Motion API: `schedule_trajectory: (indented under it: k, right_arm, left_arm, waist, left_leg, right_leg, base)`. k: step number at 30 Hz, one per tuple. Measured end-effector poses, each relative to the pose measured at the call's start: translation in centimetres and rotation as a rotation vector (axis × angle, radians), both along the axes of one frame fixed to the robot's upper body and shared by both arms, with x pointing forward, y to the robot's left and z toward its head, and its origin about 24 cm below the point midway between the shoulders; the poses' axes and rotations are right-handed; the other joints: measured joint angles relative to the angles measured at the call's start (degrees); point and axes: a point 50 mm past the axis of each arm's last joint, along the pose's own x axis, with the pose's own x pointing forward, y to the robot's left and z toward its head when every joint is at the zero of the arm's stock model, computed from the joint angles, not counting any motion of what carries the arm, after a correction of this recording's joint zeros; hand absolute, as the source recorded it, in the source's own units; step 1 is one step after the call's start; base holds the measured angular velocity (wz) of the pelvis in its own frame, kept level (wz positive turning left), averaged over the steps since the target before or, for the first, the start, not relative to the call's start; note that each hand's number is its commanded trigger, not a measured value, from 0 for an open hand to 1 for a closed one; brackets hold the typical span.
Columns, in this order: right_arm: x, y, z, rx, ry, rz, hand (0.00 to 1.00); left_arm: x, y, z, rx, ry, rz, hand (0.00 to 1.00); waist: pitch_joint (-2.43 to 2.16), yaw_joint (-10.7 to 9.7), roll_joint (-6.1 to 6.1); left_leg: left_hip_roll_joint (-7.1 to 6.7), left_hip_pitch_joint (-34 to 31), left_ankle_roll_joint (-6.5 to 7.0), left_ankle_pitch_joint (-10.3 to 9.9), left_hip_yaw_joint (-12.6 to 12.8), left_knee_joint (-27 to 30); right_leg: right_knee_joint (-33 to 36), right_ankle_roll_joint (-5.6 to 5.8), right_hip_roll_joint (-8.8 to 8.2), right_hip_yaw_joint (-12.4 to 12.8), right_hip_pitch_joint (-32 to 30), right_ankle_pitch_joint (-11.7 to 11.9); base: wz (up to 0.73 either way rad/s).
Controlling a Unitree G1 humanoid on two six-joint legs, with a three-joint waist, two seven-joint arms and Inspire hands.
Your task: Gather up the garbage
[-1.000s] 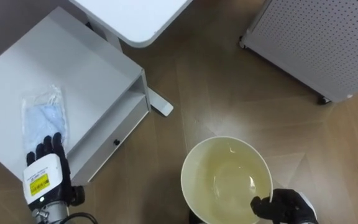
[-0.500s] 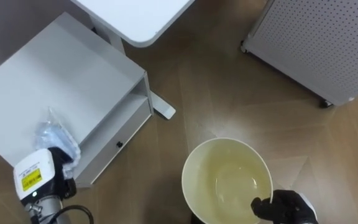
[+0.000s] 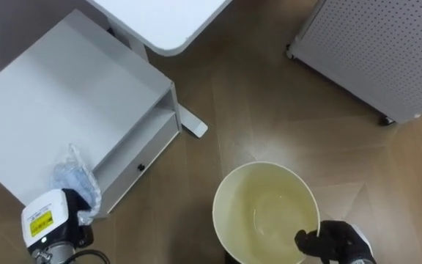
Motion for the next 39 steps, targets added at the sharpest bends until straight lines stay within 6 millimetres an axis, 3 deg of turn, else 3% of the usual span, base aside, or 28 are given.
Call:
schedule_trajectory:
  k: [6, 9, 12, 16, 20, 23, 28, 39]
  right_arm:
    - [0.1, 0.2, 0.0, 0.001, -0.017, 0.005, 1.00]
    - [0.1, 0.7, 0.0, 0.004, -0.031, 0.022, 1.00]
    - [-0.2, 2.4, -0.5, 0.041, -0.027, 0.046, 1.00]
    - [-1.1, 4.4, -1.4, 0.079, -0.010, 0.091, 1.00]
    - [-1.4, 6.3, -1.9, 0.127, 0.000, 0.168, 1.00]
    - [-1.6, 7.7, -2.2, 0.163, 0.018, 0.224, 1.00]
    - [-2.1, 8.6, -2.5, 0.191, 0.041, 0.297, 1.00]
    - [-2.6, 8.1, -2.8, 0.177, 0.057, 0.297, 1.00]
  left_arm:
    - [0.3, -0.6, 0.2, -0.053, -0.045, -0.009, 1.00]
    - [1.1, -2.0, 0.9, -0.141, -0.131, -0.027, 1.00]
    - [1.5, -4.1, 1.0, -0.221, -0.186, -0.093, 1.00]
    - [0.7, -8.7, 0.1, -0.380, -0.174, -0.230, 1.00]
    - [-0.8, -13.0, -1.1, -0.504, -0.094, -0.363, 1.00]
    - [-1.6, -14.8, -1.9, -0.534, 0.003, -0.462, 1.00]
    - [-2.2, -15.8, -2.6, -0.598, 0.099, -0.504, 1.00]
    - [-3.8, -16.6, -4.4, -0.628, 0.338, -0.629, 1.00]
  waist:
    - [-0.03, 0.53, -0.14]
    - [-0.01, 0.11, -1.09]
    - [-0.07, -0.79, -2.37]
    - [-0.41, -0.63, -3.19]
    - [-0.51, -0.60, -3.29]
    - [-0.52, -0.41, -3.31]
    - [-0.53, -0.43, -3.33]
    - [-0.81, 0.55, -2.86]
  left_leg:
    - [0.02, 0.20, -0.06, 0.34, 0.27, -0.31]
    - [-0.87, 0.86, 0.19, 1.26, 0.67, -1.62]
    - [-0.74, 3.25, 0.36, 1.97, 1.96, -3.33]
    - [-0.66, 7.29, 0.66, 3.10, 3.28, -7.52]
    - [-0.54, 8.20, 0.85, 3.47, 3.64, -8.81]
    - [-0.58, 9.07, 0.95, 3.53, 4.26, -9.05]
    - [-0.83, 11.18, 1.13, 3.66, 4.94, -9.86]
    - [-0.83, 12.06, 1.16, 3.95, 5.70, -9.98]
  right_leg:
    - [-0.04, -0.01, -0.20, -0.28, 0.18, -0.01]
    - [-0.18, 0.04, -1.06, -0.17, 0.35, 0.02]
    - [-1.76, 0.18, -1.39, -0.53, 2.60, 0.16]
    - [-6.01, 0.78, -0.57, 0.07, 6.47, 2.21]
    - [-8.07, 1.18, -0.01, 0.36, 7.58, 3.39]
    - [-8.00, 1.24, -0.05, 0.80, 8.01, 3.41]
    - [-7.86, 1.28, -0.30, 1.21, 9.47, 3.40]
    - [-8.31, 1.06, -0.44, 1.19, 10.03, 3.92]
  base:
    - [0.02]
    - [0.11]
    - [0.09]
    - [-0.09]
    - [-0.09]
    - [-0.05]
    - [-0.04]
    - [-0.01]
